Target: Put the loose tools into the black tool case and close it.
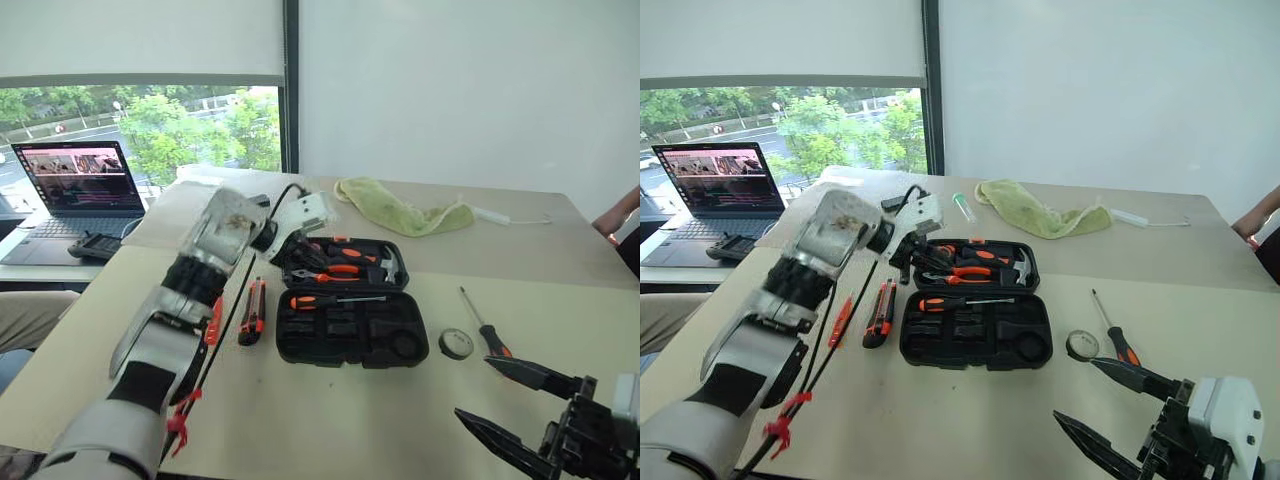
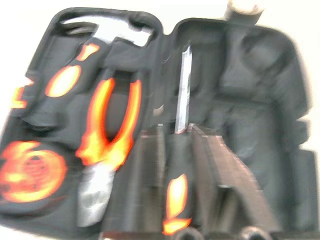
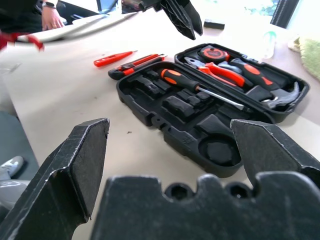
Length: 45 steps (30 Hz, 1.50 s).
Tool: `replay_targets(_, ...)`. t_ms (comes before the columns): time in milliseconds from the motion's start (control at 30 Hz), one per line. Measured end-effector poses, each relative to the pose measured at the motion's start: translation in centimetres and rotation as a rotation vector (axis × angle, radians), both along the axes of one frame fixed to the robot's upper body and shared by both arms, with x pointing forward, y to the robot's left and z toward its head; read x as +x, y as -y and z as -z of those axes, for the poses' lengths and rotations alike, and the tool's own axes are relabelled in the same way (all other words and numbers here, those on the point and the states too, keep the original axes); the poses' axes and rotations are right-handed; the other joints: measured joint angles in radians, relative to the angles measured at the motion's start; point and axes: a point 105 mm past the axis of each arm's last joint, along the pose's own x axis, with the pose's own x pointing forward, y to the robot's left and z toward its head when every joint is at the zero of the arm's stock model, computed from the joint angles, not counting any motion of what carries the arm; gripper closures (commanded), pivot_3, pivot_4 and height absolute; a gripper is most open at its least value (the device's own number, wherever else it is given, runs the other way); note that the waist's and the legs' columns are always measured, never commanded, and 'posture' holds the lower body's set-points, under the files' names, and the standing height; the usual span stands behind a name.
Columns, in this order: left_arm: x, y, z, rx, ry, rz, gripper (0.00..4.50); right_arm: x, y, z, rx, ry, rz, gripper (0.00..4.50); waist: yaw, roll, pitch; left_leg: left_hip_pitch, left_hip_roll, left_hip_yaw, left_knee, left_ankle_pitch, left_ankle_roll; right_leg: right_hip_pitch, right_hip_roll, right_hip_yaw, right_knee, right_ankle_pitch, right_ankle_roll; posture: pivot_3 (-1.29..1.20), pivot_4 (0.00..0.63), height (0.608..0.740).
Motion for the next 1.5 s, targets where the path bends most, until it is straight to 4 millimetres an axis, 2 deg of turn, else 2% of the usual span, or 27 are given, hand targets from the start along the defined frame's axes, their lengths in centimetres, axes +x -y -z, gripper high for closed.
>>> replay_targets(100, -0.8, 1.1, 1.7, -0.208, -0.103, -0.063, 4.49, 0.1, 0.0, 0.1, -0.002, 0.003, -0.001, 0.0, 0.004, 0.0, 0.0, -0.001, 0.0, -0.001, 0.001, 0.0, 0.0, 0.0, -0.001, -0.001, 0.0, 0.0, 0.0, 0.0, 0.15, 0.74)
replay_targets(267, -0.7, 2.9, 3.8, -0.355, -0.136, -0.225, 4.49, 0.0, -0.3, 0.3, 0.02, 0.004, 0.0, 0.0, 0.012, 0.001, 0.0, 0.001, -0.001, -0.001, 0.001, 0.0, 0.0, 0.001, -0.002, 0.001, 0.0, 0.0, 0.0, 0.0, 0.15, 0.74)
replay_targets(367, -0.7, 4.2, 6.4, -0.363, -0.142, -0.307, 4.49, -0.1, -0.4, 0.3, 0.025, 0.001, 0.005, 0.0, 0.015, 0.001, 0.0, 0.001, -0.001, -0.001, 0.0, 0.0, 0.0, 0.002, -0.002, 0.001, 0.0, 0.0, 0.0, 0.0, 0.15, 0.74)
replay_targets(467, -0.1, 4.7, 8.1, -0.32, -0.119, -0.373, 4.49, -0.1, -0.5, 0.3, 0.024, 0.004, 0.008, 0.0, 0.016, 0.001, 0.0, 0.002, -0.001, -0.001, 0.0, 0.0, -0.001, 0.001, -0.002, 0.001, 0.0, 0.001, 0.0, 0.0, 0.15, 0.74)
replay_targets(633, 0.8, 5.1, 8.0, -0.356, -0.053, -0.439, 4.49, -0.3, -0.5, 0.4, 0.022, -0.007, 0.012, 0.0, 0.015, 0.001, -0.001, 0.002, -0.001, -0.001, -0.001, 0.0, -0.001, 0.001, -0.003, 0.002, 0.0, 0.001, 0.0, 0.0, 0.15, 0.74)
replay_targets(700, 0.6, 5.4, 7.4, -0.436, -0.079, -0.449, 4.49, -0.4, -0.5, 0.5, 0.024, -0.013, 0.019, 0.0, 0.015, 0.001, -0.001, 0.002, 0.0, -0.001, -0.001, 0.0, -0.001, 0.001, -0.003, 0.002, 0.0, 0.001, 0.0, 0.0, 0.15, 0.74)
replay_targets(800, 0.8, 5.1, 6.8, -0.45, -0.056, -0.477, 4.49, -0.5, -0.5, 0.5, 0.027, -0.015, 0.023, 0.0, 0.016, 0.001, -0.001, 0.001, 0.0, -0.001, -0.001, 0.0, -0.001, 0.001, -0.004, 0.002, -0.001, 0.001, 0.0, 0.0, 0.15, 0.74)
replay_targets(933, 1.5, 3.8, 7.8, -0.381, -0.044, -0.55, 4.49, -0.6, -0.5, 0.4, 0.027, -0.004, 0.023, 0.0, 0.016, 0.001, -0.001, 0.002, 0.0, -0.001, -0.001, 0.0, -0.001, 0.001, -0.003, 0.001, -0.001, 0.001, 0.0, 0.0, 0.15, 0.74)
replay_targets(1300, 1.2, 4.3, 9.1, -0.206, 0.011, -0.506, 4.49, -0.6, -0.5, 0.3, 0.022, 0.005, 0.025, 0.0, 0.016, 0.009, -0.02, 0.008, 0.0, 0.0, -0.003, -0.001, -0.001, 0.007, -0.003, 0.002, -0.002, 0.001, -0.001, 0.0, 0.15, 0.74)
replay_targets(1400, 1.4, 4.5, 9.4, -0.166, 0.035, -0.488, 4.49, -0.4, -0.4, 0.4, 0.022, 0.005, 0.046, 0.0, 0.016, 0.01, -0.022, 0.018, 0.0, -0.001, -0.005, -0.001, -0.001, 0.019, -0.003, 0.0, -0.007, 0.0, -0.001, 0.0, 0.15, 0.74)
replay_targets(1500, 1.4, 4.5, 9.7, -0.147, 0.052, -0.472, 4.49, -0.2, -0.3, 0.5, 0.015, -0.001, 0.078, 0.0, 0.015, 0.013, -0.024, 0.022, 0.003, -0.001, -0.007, -0.003, 0.0, 0.022, -0.003, -0.001, -0.014, -0.002, -0.002, 0.0, 0.15, 0.74)
